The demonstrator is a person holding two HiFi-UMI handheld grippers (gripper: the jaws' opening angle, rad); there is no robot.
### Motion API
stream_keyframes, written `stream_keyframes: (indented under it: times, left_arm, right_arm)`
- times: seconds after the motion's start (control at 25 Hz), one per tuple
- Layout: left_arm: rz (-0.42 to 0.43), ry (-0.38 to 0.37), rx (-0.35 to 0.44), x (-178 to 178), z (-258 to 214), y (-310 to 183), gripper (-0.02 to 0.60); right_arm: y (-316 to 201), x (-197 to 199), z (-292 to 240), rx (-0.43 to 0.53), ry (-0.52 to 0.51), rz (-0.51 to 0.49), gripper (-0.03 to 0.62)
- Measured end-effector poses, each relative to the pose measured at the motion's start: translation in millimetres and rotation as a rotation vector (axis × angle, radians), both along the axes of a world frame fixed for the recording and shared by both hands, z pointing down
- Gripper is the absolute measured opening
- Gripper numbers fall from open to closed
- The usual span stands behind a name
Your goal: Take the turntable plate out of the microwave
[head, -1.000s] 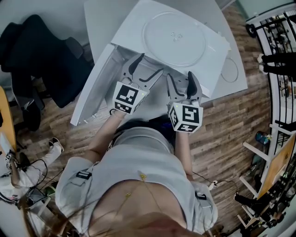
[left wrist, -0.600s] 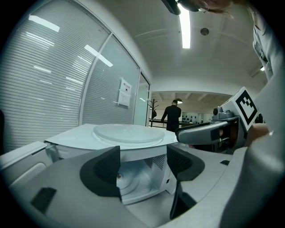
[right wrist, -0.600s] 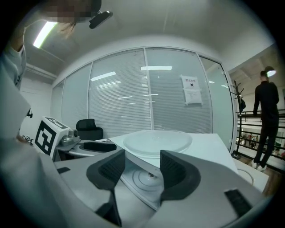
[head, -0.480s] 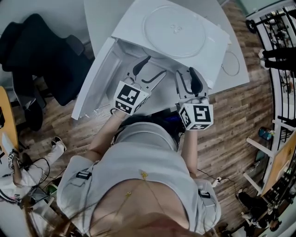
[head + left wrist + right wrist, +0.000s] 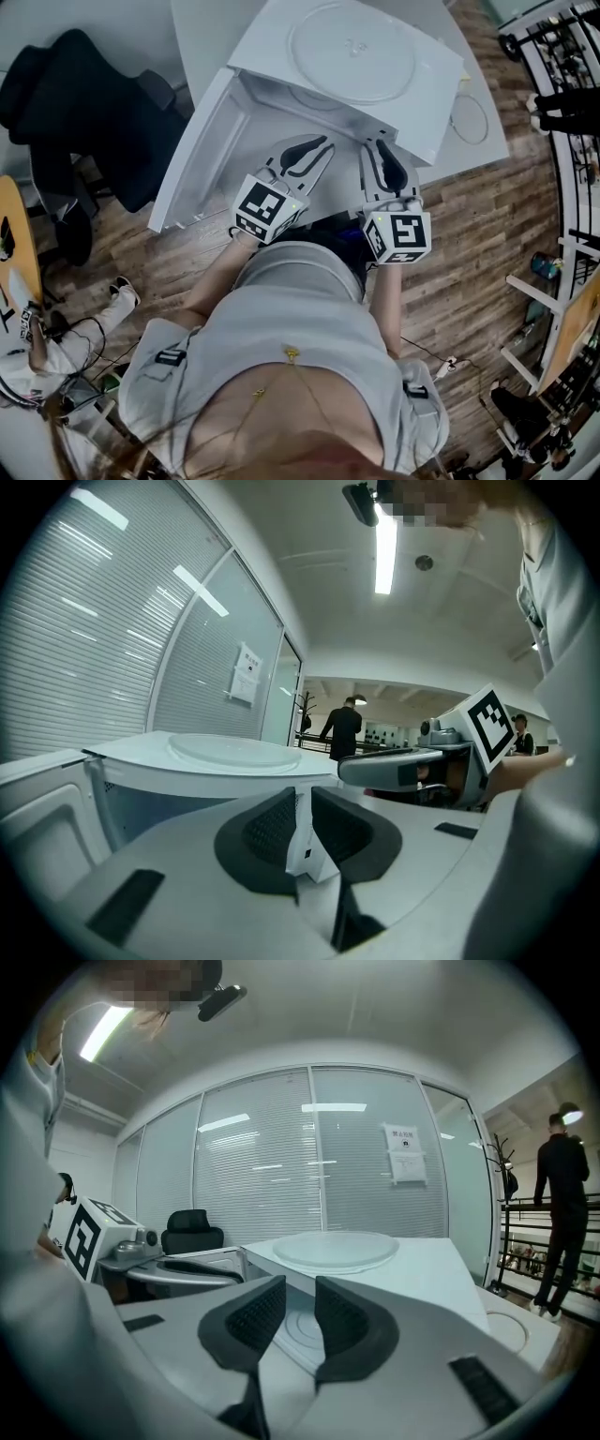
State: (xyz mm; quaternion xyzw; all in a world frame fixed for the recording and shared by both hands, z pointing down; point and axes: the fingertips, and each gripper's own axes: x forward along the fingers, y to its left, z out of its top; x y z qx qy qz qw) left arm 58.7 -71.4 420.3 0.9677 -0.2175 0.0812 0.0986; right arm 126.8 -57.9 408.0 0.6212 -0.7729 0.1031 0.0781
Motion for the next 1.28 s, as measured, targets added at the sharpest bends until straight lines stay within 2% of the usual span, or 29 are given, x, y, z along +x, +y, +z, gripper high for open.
stream_keyframes:
  times: [0.28,0.56,0.72,1.08,1.28]
  left_arm:
    - [0.016,0.021,0.005,-0.5,-8.2,21.5,0.041]
    - [0.006,0.096,-0.009,-3.9,-26.3,38.9,0.031]
    - [-0.002,0.148,-0.003,-8.5,-44.9,43.2,0.029]
    - [0.029,0.176,0.114,-7.3,-89.6,50.1,0.030]
    - [0.038,0.220,0.153,-7.5,-115.0,55.6,0.031]
  right_arm:
    - [14.1,-15.5,2.4,0.012,-0.016,-0.029,0.043]
    - [25.4,-37.1,-9.2,0.055,-0.026,-0.120,0.029]
    - [28.1,-49.7,-28.4,0.104,0.015,-0.183,0.026]
    - [31.0,-51.7,-81.8,0.229,-0.039,-0.190,0.026]
    - [31.8,-55.0,-106.9,0.275,-0.058,-0.198,0.025]
